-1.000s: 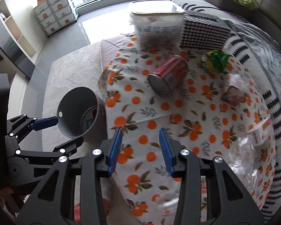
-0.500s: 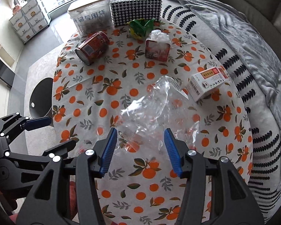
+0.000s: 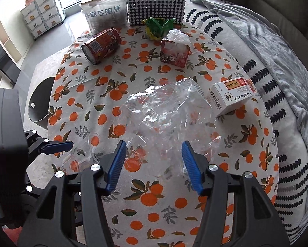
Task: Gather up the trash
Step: 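Grasp the clear plastic cup with the left tool while the right tool grasps the plastic bag, then carry the plastic bag and cup over the grey bin, lowering the bag into it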
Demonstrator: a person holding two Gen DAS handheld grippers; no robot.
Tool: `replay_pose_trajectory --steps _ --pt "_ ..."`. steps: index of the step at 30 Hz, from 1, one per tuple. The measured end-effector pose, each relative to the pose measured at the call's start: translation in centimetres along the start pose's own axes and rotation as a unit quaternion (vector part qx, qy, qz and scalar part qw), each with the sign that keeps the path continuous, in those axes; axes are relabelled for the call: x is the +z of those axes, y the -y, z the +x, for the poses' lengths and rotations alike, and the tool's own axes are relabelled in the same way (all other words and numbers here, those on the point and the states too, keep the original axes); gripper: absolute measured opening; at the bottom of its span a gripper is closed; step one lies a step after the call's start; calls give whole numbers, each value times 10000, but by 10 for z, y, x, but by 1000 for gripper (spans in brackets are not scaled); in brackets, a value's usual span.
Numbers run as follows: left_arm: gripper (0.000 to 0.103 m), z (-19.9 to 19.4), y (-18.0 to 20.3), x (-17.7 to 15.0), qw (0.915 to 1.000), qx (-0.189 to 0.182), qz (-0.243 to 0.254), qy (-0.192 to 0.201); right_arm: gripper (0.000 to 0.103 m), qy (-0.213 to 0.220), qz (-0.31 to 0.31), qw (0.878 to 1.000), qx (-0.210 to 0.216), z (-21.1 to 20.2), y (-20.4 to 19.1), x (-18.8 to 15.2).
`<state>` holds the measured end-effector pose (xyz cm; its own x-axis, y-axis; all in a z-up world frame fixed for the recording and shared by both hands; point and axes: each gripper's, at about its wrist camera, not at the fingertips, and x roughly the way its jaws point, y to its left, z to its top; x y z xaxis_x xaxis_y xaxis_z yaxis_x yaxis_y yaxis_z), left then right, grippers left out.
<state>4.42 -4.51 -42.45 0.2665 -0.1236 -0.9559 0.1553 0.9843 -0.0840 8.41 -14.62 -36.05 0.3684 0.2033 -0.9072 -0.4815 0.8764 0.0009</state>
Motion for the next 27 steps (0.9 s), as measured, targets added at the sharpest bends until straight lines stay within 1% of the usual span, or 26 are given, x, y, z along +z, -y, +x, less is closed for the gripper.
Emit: replay_pose_trajectory --steps 4,6,8,9,10,12,13,14,15,16,18,22,23,27 --pt "71 16 0 1 9999 -7 66 -113 54 14 -103 9999 -20 3 0 1" --pt "71 23 -2 0 9998 -51 5 -177 54 17 -152 9999 -35 6 0 1" --pt "71 25 -4 -1 9998 -83 -63 -147 54 24 -180 9998 -32 8 0 1" --pt "67 26 -5 -1 9999 -97 -80 -117 54 21 -194 9998 -4 9 0 2" --pt "60 26 -5 -1 9999 -101 -95 -90 54 4 -211 9998 27 10 0 2" --pt "59 26 -6 0 9998 -132 -119 -62 43 -38 -233 9997 62 12 -1 3" --pt "59 26 -7 1 9997 -169 -150 -57 32 -85 -228 9997 87 13 -1 4" --pt "59 26 -7 1 9997 -193 -171 -48 25 -112 -207 9997 95 14 -1 5" --pt "58 25 -8 1 9996 -202 -179 -33 24 -122 -177 9997 103 14 1 5" --pt "58 24 -9 2 9996 -194 -185 -11 22 -113 -145 9998 92 14 2 6" --pt "58 20 -14 2 9996 -202 -207 25 13 -94 -111 9998 98 13 4 7" --pt "58 11 -21 5 9994 -220 -269 88 9 -84 -87 9999 78 10 6 9" --pt "58 9 -22 5 9993 -217 -285 105 5 -92 -83 9999 76 9 6 9" --pt "58 1 -26 6 9988 -229 -389 170 4 -45 -64 9999 113 2 4 15"
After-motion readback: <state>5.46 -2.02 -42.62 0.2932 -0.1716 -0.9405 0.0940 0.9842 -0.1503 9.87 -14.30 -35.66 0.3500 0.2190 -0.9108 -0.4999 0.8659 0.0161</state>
